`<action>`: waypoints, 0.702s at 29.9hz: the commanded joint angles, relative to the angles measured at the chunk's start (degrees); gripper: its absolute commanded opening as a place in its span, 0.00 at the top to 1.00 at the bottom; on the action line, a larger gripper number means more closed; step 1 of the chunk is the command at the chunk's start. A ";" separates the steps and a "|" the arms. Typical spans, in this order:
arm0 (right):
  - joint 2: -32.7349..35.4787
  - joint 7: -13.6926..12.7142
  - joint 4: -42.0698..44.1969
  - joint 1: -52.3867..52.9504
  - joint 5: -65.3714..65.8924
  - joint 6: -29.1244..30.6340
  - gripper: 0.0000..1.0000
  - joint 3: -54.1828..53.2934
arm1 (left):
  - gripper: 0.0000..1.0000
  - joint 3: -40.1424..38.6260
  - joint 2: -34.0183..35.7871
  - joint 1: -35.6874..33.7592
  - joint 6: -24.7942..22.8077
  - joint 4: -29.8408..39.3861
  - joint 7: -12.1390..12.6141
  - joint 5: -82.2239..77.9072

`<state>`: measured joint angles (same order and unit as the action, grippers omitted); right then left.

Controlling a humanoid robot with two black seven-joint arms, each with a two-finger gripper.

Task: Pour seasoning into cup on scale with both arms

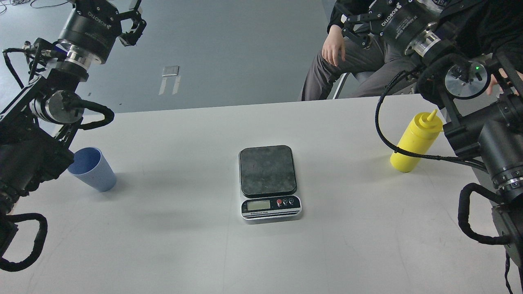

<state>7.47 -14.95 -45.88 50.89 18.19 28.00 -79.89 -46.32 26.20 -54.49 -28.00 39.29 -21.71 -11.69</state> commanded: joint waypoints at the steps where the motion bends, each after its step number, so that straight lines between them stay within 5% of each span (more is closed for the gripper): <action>1: 0.09 0.01 0.00 0.00 0.00 0.00 0.01 0.00 | 0.02 0.00 0.08 0.00 0.00 -0.09 0.00 -0.09; 5: 0.00 0.01 0.00 0.09 0.00 0.00 0.01 0.00 | 0.02 0.09 0.17 0.00 0.00 -0.09 -1.66 -0.09; 21: 0.09 0.01 0.00 0.26 0.00 0.00 0.01 -0.09 | 0.02 0.09 0.17 0.00 0.00 -0.09 -1.93 -0.09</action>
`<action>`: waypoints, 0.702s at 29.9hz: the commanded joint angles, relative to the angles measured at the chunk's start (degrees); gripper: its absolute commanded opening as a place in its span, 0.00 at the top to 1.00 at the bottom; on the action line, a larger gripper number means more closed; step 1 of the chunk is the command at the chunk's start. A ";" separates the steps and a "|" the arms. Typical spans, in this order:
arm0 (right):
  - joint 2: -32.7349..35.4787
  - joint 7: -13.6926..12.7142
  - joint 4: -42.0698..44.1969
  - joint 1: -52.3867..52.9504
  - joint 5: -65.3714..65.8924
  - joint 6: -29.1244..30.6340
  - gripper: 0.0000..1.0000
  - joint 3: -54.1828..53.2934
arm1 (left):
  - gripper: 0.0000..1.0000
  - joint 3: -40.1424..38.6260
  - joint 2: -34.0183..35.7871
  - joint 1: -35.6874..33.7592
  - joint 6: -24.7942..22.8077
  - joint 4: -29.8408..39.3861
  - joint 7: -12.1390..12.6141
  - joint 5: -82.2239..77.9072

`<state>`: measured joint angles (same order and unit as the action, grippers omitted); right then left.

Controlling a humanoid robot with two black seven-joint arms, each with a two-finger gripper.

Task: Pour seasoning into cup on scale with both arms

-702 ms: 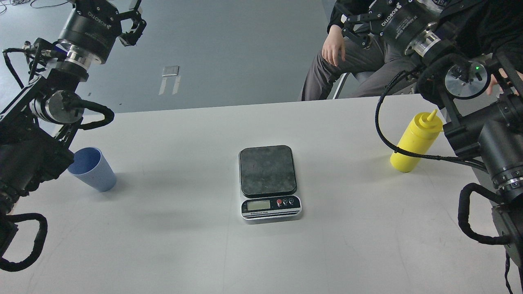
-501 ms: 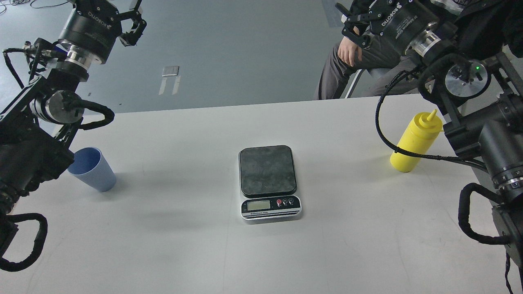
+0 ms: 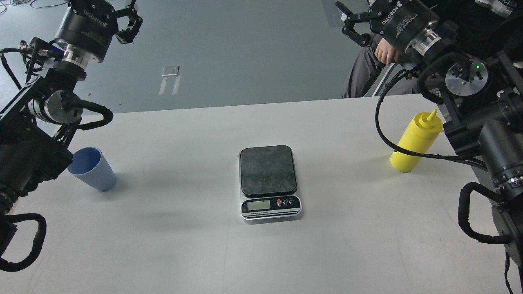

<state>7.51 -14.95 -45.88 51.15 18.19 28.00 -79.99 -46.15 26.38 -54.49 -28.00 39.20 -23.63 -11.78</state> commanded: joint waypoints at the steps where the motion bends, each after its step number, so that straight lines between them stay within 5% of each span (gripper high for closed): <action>1: 0.05 0.01 0.00 0.00 0.00 0.00 0.01 0.01 | 0.02 0.00 -0.01 0.00 0.00 0.00 -0.01 0.00; 21: 0.14 0.01 0.00 -0.09 0.00 0.00 0.01 0.01 | 0.02 0.35 -0.37 -0.09 0.00 0.00 -0.01 -0.09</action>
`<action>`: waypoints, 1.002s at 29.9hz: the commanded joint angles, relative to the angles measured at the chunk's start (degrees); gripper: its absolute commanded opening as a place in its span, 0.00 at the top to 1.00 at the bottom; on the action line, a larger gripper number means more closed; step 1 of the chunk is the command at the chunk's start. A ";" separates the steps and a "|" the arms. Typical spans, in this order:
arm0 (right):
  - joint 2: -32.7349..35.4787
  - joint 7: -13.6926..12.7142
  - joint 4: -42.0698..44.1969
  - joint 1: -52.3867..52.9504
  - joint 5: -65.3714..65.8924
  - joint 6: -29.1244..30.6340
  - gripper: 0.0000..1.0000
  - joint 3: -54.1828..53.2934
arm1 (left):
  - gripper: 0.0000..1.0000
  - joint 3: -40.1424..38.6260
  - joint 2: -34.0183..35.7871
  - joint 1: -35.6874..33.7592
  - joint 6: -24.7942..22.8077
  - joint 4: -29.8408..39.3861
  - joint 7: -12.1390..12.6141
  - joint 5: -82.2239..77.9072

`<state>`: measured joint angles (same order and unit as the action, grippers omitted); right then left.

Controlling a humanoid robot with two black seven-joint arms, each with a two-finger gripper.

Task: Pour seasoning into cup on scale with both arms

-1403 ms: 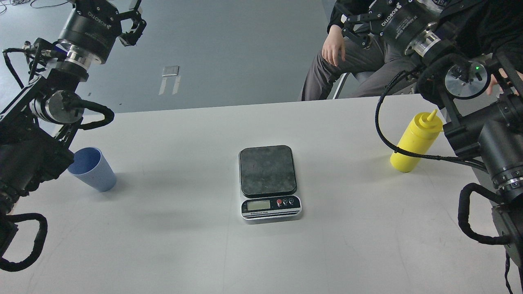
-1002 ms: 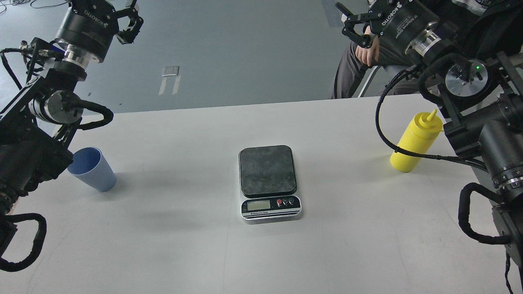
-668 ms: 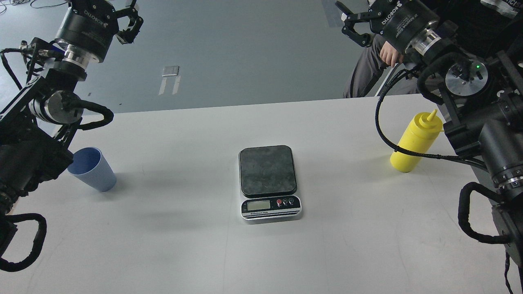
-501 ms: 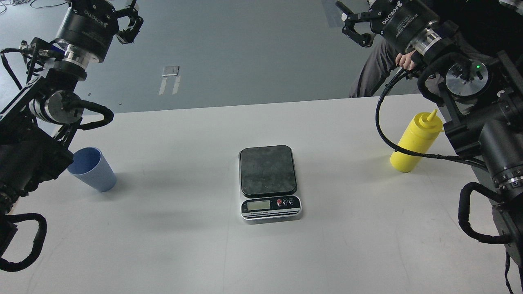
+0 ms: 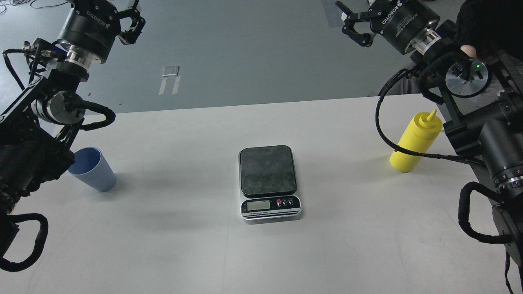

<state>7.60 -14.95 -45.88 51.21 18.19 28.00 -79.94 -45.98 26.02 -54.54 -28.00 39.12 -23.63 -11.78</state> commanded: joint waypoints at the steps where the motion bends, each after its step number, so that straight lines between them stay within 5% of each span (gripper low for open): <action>1: 0.05 0.01 0.00 -0.14 0.00 0.00 0.01 -0.04 | 0.02 0.27 0.00 -0.04 0.00 0.08 -0.01 -0.09; 30: -0.04 0.01 0.00 -0.23 0.00 0.00 0.01 -0.21 | 0.02 0.63 0.00 -0.04 0.00 -0.01 -0.01 -0.17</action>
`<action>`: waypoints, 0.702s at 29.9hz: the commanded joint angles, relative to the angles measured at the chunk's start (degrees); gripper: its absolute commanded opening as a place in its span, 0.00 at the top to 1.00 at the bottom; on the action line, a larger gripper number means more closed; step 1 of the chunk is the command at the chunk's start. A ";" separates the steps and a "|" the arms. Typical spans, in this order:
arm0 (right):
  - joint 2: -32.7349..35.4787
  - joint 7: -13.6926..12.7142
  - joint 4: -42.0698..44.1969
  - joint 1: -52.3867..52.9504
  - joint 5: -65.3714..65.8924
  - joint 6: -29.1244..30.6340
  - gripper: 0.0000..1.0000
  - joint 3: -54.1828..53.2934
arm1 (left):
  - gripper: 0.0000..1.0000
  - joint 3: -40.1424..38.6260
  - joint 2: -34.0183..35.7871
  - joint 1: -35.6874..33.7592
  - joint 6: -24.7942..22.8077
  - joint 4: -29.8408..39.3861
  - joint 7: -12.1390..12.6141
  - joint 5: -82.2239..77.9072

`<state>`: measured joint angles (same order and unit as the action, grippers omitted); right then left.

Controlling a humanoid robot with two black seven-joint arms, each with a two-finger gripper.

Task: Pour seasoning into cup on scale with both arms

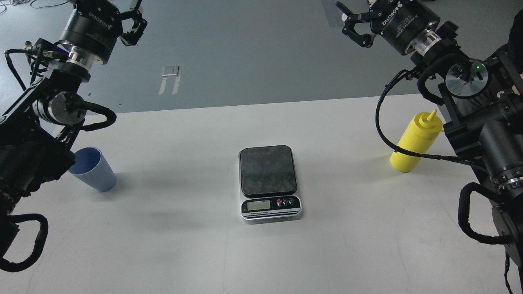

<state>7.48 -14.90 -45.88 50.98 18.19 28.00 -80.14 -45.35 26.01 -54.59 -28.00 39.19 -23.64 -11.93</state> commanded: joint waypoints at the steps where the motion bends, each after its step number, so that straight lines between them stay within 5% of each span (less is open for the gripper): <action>1: 0.08 0.04 0.00 -0.01 0.00 0.00 0.01 -0.02 | 0.02 0.00 0.00 0.01 0.00 0.01 0.09 -0.02; 21: -0.01 0.04 0.00 -0.01 0.00 0.00 0.01 -0.02 | 0.03 -0.09 2.72 -0.16 0.00 0.89 -1.31 -8.17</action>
<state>7.48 -14.88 -45.88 50.98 18.19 28.00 -80.13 -45.18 27.30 -54.74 -28.00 39.46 -23.61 -15.70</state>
